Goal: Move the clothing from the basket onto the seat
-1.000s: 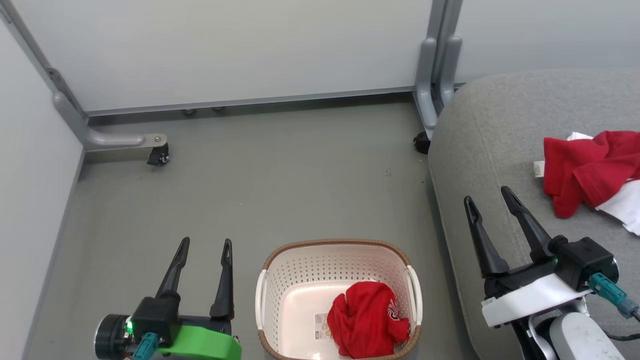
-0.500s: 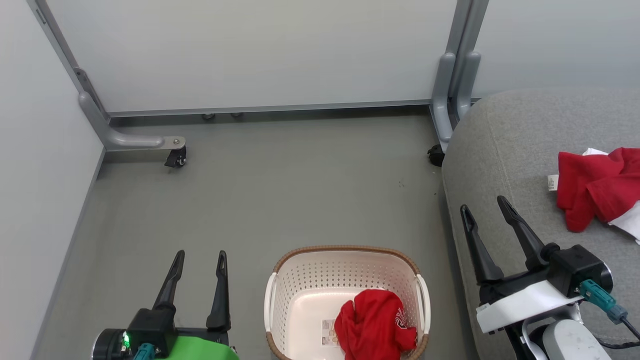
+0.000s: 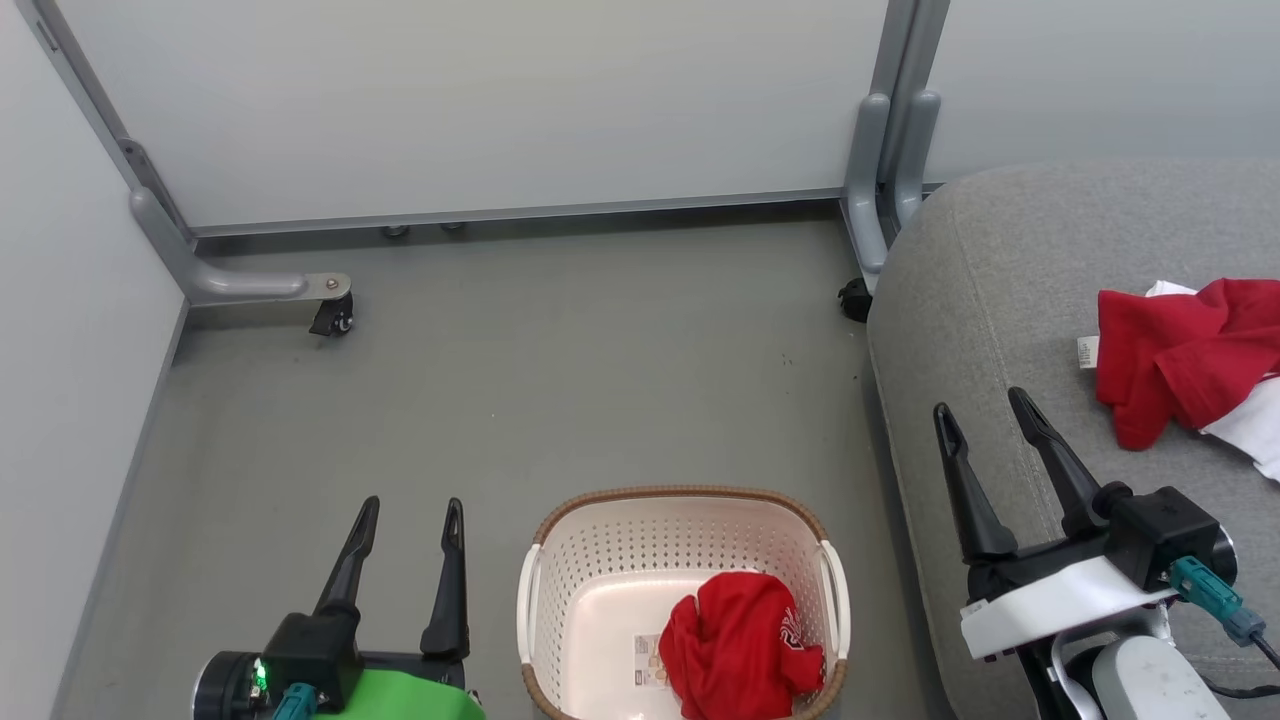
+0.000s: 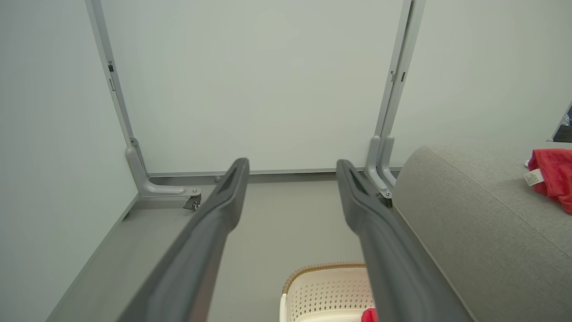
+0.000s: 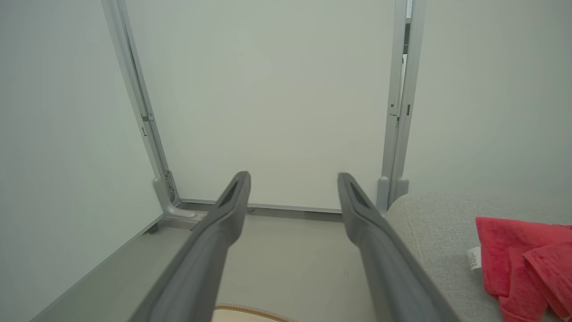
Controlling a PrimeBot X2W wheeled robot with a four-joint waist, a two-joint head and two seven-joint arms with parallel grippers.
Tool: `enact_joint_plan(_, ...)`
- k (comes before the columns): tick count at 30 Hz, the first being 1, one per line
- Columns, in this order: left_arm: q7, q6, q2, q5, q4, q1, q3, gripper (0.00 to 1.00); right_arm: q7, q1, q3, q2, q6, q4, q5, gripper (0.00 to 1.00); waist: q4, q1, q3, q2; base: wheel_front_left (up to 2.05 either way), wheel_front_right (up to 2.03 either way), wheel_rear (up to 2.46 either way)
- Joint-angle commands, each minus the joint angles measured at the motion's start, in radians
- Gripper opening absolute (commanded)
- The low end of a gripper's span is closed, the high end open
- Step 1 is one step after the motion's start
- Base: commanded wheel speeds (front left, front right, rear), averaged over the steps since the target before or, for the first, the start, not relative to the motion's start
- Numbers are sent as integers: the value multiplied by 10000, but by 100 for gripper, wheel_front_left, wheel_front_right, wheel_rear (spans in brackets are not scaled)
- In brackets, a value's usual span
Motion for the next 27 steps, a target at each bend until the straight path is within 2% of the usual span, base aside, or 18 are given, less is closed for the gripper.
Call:
enact_joint_plan(1, 0, -21, 19, -3, 16, -116, -21, 100, -30, 58, -68, 34, -17, 31, -68, 100, -18, 1, 4, 0, 0, 0, 0)
enact_joint_plan(27, 0, -48, 18, 61, 51, -152, -61, 100, -30, 87, -310, 119, -17, 122, -23, 100, -55, 1, 73, 0, 0, 0, 0)
